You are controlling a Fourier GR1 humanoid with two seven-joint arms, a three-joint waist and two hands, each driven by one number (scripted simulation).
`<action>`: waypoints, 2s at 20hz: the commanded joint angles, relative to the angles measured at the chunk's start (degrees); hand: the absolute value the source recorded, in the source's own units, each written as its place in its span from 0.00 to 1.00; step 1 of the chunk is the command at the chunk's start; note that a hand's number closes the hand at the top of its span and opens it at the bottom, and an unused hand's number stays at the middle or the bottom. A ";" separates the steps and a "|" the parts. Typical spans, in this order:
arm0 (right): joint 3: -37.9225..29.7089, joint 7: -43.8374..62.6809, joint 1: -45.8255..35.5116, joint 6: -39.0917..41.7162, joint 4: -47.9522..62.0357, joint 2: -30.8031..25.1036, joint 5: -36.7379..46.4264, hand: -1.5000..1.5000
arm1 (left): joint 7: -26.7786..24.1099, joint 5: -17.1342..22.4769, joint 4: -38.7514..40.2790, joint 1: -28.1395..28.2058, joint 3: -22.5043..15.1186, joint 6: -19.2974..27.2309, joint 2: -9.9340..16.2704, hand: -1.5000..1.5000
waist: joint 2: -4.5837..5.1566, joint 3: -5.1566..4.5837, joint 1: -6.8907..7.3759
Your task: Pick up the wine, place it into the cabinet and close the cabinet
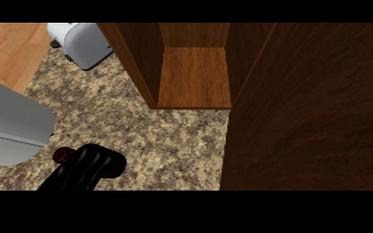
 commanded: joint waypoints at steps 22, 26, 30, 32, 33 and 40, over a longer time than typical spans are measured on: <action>-0.04 17.01 -3.70 -3.95 -13.37 -0.96 -1.87 0.00 | 8.71 -13.55 -17.63 9.65 -20.84 11.27 -0.80 0.00 | -0.30 0.04 0.23; -0.23 19.86 -10.77 -6.06 -10.61 -0.15 -1.14 0.00 | 7.37 -12.21 -12.38 5.58 -16.48 12.44 -2.29 0.00 | 0.14 -0.05 0.07; 1.25 21.83 -8.56 -6.38 -13.91 0.25 -0.86 0.00 | 8.42 -6.14 -13.13 8.95 -11.16 12.61 -0.22 0.00 | 0.11 -0.10 -0.23; -2.54 20.60 -8.38 -4.60 -12.15 -0.85 -4.42 0.00 | 6.89 -9.11 -13.71 11.30 -13.26 13.72 -0.87 0.00 | 0.04 -0.04 0.03; -4.09 18.85 -8.12 -3.77 -12.37 -1.07 -5.34 0.00 | 9.51 -8.04 -15.26 8.55 -9.38 14.03 -0.50 0.00 | 0.15 -0.01 -0.33; -3.23 20.35 -10.48 -4.36 -11.04 -0.58 -3.93 0.00 | 2.74 -2.28 -6.89 6.14 2.67 11.42 0.31 0.00 | 0.29 -0.09 -0.24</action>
